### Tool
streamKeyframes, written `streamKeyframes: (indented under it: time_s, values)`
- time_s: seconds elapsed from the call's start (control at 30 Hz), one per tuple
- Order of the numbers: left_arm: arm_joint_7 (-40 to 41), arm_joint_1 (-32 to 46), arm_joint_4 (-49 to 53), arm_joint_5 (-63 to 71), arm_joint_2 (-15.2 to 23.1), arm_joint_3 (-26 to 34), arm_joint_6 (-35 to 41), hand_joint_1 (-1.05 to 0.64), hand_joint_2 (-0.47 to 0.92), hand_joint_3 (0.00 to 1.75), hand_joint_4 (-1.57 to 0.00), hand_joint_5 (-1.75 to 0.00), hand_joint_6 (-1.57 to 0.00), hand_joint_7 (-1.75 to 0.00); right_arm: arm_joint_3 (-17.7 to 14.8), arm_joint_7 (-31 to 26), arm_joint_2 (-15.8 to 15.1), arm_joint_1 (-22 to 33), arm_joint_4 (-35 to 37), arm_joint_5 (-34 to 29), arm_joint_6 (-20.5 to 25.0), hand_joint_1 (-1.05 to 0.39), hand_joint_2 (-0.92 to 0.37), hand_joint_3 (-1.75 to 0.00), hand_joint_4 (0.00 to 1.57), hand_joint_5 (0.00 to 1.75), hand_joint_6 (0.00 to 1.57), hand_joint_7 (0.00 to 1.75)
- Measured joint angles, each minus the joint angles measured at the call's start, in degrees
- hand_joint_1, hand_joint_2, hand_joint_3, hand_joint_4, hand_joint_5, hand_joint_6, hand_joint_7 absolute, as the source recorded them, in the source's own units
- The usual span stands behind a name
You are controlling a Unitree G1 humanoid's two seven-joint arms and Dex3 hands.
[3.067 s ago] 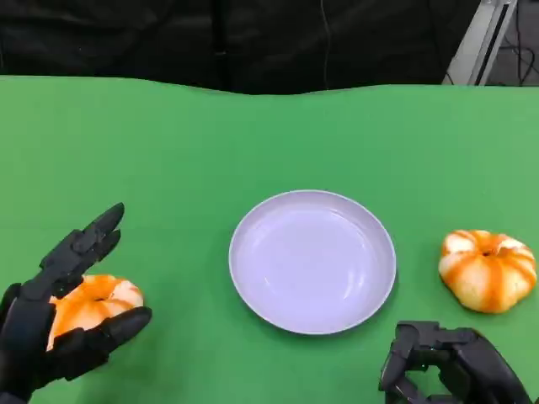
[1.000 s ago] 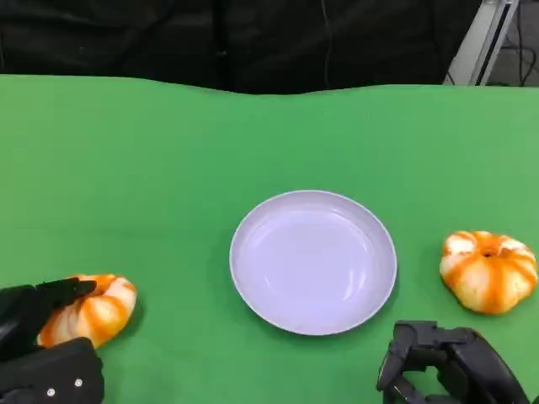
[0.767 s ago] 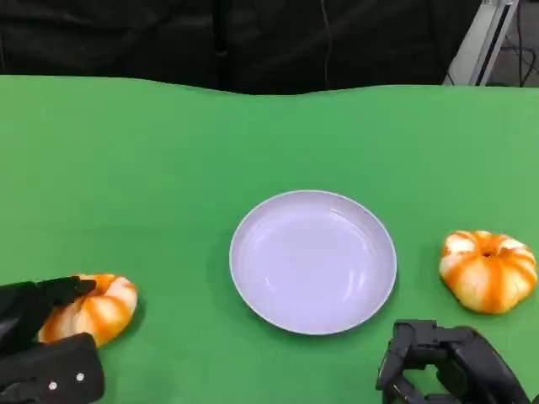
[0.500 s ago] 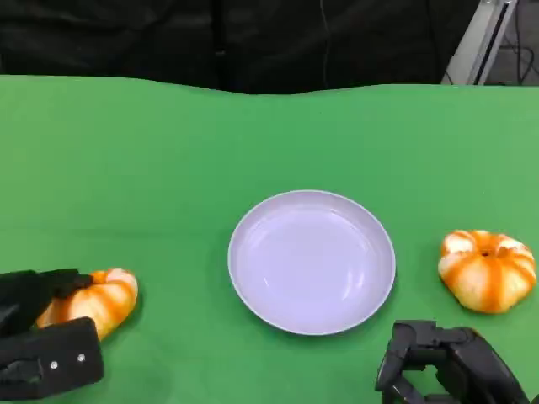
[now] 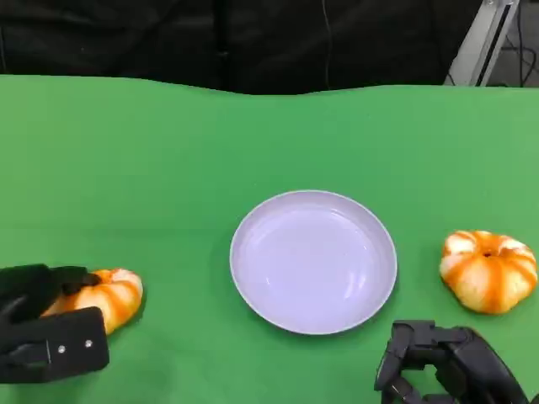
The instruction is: Grasp the bread from the table and place it into the plate.
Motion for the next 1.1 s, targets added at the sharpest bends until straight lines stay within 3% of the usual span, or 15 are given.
streamKeyframes:
  time_s: [0.3,0.4,0.5,0.53,0.57,0.6,0.63,0.67,0.73,0.77,0.83,1.1]
  values:
    - [-2.5,0.0,-0.9,-0.6,0.9,-0.4,-0.2,-0.44,0.78,0.0,-0.45,0.0,-0.46,0.0,0.0,-0.3,0.0,0.4,-0.5,-0.1,0.3,-0.1,-0.65,-0.9,0.84,1.45,0.86,1.19]
    - [-2.9,0.0,-1.0,-1.0,1.0,-0.5,0.0,-0.35,0.75,0.0,-0.52,-0.02,-0.5,-0.01,0.0,-0.4,0.0,0.4,-0.5,-0.3,0.3,-0.1,-0.63,-0.93,0.84,1.45,0.85,1.2]
    - [-2.9,0.2,-2.0,-0.5,1.0,-0.8,1.4,-0.29,0.74,0.0,-0.64,-0.05,-0.65,-0.03,0.0,-0.3,0.0,0.4,-0.5,-0.2,0.3,-0.1,-0.62,-0.95,0.83,1.46,0.85,1.2]
    - [-2.9,0.3,-2.3,-0.3,1.0,-0.9,1.7,-0.26,0.76,0.0,-0.7,-0.15,-0.72,-0.08,0.0,-0.3,0.0,0.4,-0.4,-0.2,0.3,-0.1,-0.62,-0.96,0.83,1.46,0.85,1.2]
    - [-2.8,0.3,-2.6,-0.1,1.0,-0.9,1.9,-0.25,0.78,0.0,-0.65,-0.64,-0.79,-0.24,0.0,-0.2,0.0,0.4,-0.4,-0.1,0.3,-0.1,-0.61,-0.96,0.83,1.46,0.85,1.2]
    - [-2.1,0.4,-2.7,0.2,1.0,-0.9,2.0,-0.24,0.8,0.0,-0.57,-0.98,-0.78,-0.43,0.0,-0.1,0.0,0.4,-0.4,-0.1,0.3,-0.1,-0.61,-0.97,0.83,1.46,0.85,1.2]
    - [-0.9,0.6,-2.8,0.3,1.0,-0.9,2.0,-0.23,0.81,0.0,-0.52,-1.19,-0.73,-0.61,0.0,-0.1,0.0,0.4,-0.4,-0.1,0.3,-0.1,-0.61,-0.97,0.83,1.46,0.85,1.2]
    - [0.4,0.8,-2.9,0.5,0.9,-0.9,2.1,-0.23,0.81,0.0,-0.5,-1.26,-0.71,-0.67,0.0,-0.1,0.0,0.4,-0.5,-0.1,0.3,-0.1,-0.61,-0.97,0.83,1.46,0.85,1.2]
    - [2.4,1.2,-3.0,0.7,0.6,-0.7,2.1,-0.2,0.79,0.0,-0.57,-1.64,-0.55,-1.43,0.0,-0.1,0.0,0.4,-0.5,-0.1,0.3,-0.11,-0.61,-0.97,0.84,1.46,0.85,1.2]
    - [3.6,1.5,-3.2,0.5,0.1,-0.5,2.4,-0.19,0.79,0.01,-0.6,-1.69,-0.52,-1.59,0.0,-0.1,0.0,0.5,-0.5,-0.1,0.3,-0.11,-0.61,-0.96,0.84,1.46,0.85,1.2]
    - [6.6,2.6,-3.2,-0.1,-1.4,0.4,2.6,-0.17,0.79,0.01,-0.65,-1.74,-0.52,-1.71,0.0,-0.1,0.0,0.5,-0.5,-0.1,0.3,-0.1,-0.61,-0.96,0.84,1.46,0.85,1.2]
    - [11.9,4.7,-3.2,-2.1,-3.9,1.9,1.1,-0.16,0.78,0.0,-0.71,-1.75,-0.54,-1.75,0.0,-0.2,0.0,0.5,-0.5,-0.2,0.3,-0.1,-0.62,-0.95,0.83,1.46,0.85,1.2]
